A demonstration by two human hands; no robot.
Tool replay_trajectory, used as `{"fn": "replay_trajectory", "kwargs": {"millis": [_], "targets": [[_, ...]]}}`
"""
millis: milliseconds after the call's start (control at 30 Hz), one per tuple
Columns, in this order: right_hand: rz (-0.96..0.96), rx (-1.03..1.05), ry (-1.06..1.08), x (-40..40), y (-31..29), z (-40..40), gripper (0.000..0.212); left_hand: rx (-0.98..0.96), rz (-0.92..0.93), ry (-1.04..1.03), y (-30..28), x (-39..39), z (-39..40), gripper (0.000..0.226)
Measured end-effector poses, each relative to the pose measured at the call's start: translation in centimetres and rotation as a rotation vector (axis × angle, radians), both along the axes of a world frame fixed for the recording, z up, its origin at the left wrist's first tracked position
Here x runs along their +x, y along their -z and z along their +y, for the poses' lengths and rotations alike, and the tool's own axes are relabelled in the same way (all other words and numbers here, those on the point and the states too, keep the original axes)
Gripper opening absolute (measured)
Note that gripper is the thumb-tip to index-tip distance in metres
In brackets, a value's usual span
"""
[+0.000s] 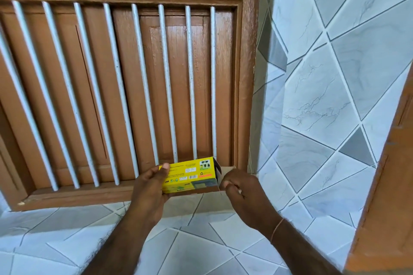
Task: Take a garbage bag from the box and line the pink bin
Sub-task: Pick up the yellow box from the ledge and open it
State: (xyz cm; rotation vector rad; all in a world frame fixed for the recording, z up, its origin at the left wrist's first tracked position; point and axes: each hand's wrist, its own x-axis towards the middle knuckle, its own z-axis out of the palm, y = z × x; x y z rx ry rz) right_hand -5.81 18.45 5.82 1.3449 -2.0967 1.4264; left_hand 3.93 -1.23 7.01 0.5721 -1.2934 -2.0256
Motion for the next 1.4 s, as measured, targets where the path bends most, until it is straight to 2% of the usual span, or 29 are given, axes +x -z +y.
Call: {"fn": "replay_trajectory", "kwargs": {"millis": [100, 233, 333, 400, 533, 633, 700, 767, 833, 1000, 1067, 1167, 1233, 1333, 1400], "targets": [[-0.222, -0.009, -0.032, 0.2, -0.6, -0.6, 0.023, -0.005, 0.011, 0.009, -0.3, 0.1, 0.1, 0.017], [-0.525, -0.180, -0.048, 0.5, -0.9, -1.0, 0.022, -0.019, 0.002, 0.019, -0.3, 0.5, 0.0, 0.015], [-0.714, -0.277, -0.006, 1.0, -0.6, -1.4, 0.022, -0.121, -0.048, 0.031, -0.6, 0.8, 0.3, 0.015], [-0.931, -0.339, 0.001, 1.2, -0.1, -2.1, 0.023, -0.316, -0.107, -0.015, -1.4, 1.0, 0.8, 0.015], [-1.448, -0.514, -0.130, 1.6, 1.2, -3.1, 0.026, -0.920, -0.244, -0.140, -4.3, 0.6, 2.1, 0.010], [-1.646, -0.607, -0.228, 2.0, 2.3, -4.0, 0.029, -1.212, -0.287, -0.152, -6.4, 0.1, 3.6, 0.014], [-1.715, -0.661, -0.283, 1.9, 2.9, -4.5, 0.028, -1.284, -0.316, -0.166, -7.2, -0.1, 4.1, 0.018], [-1.759, -0.709, -0.331, 1.6, 3.5, -4.4, 0.030, -1.253, -0.296, -0.147, -7.4, -0.2, 3.5, 0.018], [-1.769, -0.727, -0.373, 1.1, 3.8, -4.1, 0.030, -1.123, -0.260, -0.118, -7.2, -0.2, 2.3, 0.016], [-1.734, -0.719, -0.254, -0.4, 4.8, -2.4, 0.031, -0.765, -0.201, -0.211, -4.0, 0.6, -2.4, 0.008], [-1.719, -0.754, -0.164, -1.1, 5.2, -1.5, 0.019, -0.613, -0.258, -0.270, -1.1, 1.3, -4.7, 0.014], [-1.686, -0.813, -0.080, -1.6, 5.2, -0.3, 0.006, -0.449, -0.403, -0.292, 5.0, 1.3, -7.9, 0.040], [-1.681, -0.820, -0.097, -1.6, 5.1, 0.2, 0.008, -0.386, -0.491, -0.304, 8.1, 0.2, -8.4, 0.048], [-1.668, -0.805, -0.096, -1.5, 5.0, 0.4, 0.014, -0.421, -0.517, -0.315, 7.4, -1.1, -6.1, 0.027], [-1.652, -0.807, -0.109, -1.4, 4.8, 0.4, 0.017, -0.447, -0.553, -0.337, 7.3, -2.3, -5.5, 0.024]]}}
